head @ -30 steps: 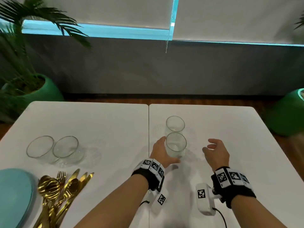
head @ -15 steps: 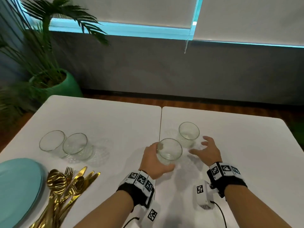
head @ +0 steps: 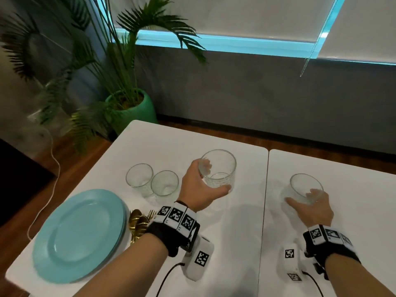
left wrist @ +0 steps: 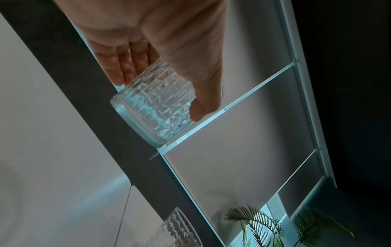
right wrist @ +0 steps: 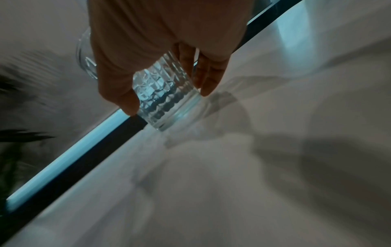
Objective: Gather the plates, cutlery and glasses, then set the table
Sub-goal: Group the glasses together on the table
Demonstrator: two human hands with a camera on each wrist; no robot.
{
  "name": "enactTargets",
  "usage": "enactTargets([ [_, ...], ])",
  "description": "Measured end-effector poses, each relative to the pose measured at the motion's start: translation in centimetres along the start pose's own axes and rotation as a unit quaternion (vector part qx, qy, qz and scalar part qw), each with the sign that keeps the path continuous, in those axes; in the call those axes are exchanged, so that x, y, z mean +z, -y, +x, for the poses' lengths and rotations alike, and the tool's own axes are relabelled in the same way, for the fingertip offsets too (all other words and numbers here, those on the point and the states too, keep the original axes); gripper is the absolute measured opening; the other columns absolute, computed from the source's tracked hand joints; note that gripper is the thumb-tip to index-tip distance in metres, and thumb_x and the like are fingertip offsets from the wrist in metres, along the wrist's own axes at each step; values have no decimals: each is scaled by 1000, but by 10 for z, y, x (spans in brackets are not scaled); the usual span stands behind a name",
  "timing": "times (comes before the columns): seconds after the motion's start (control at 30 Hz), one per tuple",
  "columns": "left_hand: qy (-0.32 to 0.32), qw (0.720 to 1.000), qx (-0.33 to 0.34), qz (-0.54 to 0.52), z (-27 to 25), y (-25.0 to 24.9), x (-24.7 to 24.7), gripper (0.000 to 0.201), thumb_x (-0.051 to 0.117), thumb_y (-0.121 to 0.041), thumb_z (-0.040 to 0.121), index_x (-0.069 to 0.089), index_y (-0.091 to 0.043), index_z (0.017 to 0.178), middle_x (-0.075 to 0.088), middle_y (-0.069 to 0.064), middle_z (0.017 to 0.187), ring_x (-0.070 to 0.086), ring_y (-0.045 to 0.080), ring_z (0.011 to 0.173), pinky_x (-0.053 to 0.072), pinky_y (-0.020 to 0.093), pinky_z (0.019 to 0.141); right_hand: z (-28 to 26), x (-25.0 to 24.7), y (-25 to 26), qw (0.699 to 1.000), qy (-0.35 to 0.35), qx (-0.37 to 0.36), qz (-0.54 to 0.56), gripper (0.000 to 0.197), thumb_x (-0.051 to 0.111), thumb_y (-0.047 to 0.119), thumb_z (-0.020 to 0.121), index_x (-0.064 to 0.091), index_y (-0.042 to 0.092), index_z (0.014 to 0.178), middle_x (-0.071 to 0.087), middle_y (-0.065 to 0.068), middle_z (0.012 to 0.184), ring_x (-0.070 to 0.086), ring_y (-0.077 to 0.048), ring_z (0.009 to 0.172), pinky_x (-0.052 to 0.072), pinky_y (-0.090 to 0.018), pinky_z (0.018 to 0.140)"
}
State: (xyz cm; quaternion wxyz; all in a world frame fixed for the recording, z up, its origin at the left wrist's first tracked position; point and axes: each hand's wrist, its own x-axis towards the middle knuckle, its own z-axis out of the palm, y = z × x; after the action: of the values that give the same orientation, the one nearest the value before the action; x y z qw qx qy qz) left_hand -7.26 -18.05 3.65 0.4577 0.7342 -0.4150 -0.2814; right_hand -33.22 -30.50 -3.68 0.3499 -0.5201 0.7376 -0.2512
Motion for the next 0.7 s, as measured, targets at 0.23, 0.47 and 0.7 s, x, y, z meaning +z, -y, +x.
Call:
enactTargets([
  [0.23,-60,998,2,-12,22,2,-67,67,87,-20,59,46,-22,113,56,-4,108,54,12,99,37,1,69,-60,80,73,976,163,-141,0,72,87,17,61,51,15,123,61,-4,120,57,-25,111,45,-34,96],
  [0.47,-140,990,-20,1,51,28,-151,75,89,-24,54,50,-14,117,56,0,106,56,18,102,48,31,90,-101,160,128,957,253,-142,-23,74,85,19,63,48,15,127,59,-3,123,57,-21,111,40,-20,82],
  [0.7,-178,981,-68,29,67,67,-198,71,85,-17,64,48,-8,125,58,9,122,52,18,104,37,24,86,-107,193,138,956,253,-137,-65,78,85,23,62,46,16,129,58,-5,127,55,-24,115,42,-25,88],
])
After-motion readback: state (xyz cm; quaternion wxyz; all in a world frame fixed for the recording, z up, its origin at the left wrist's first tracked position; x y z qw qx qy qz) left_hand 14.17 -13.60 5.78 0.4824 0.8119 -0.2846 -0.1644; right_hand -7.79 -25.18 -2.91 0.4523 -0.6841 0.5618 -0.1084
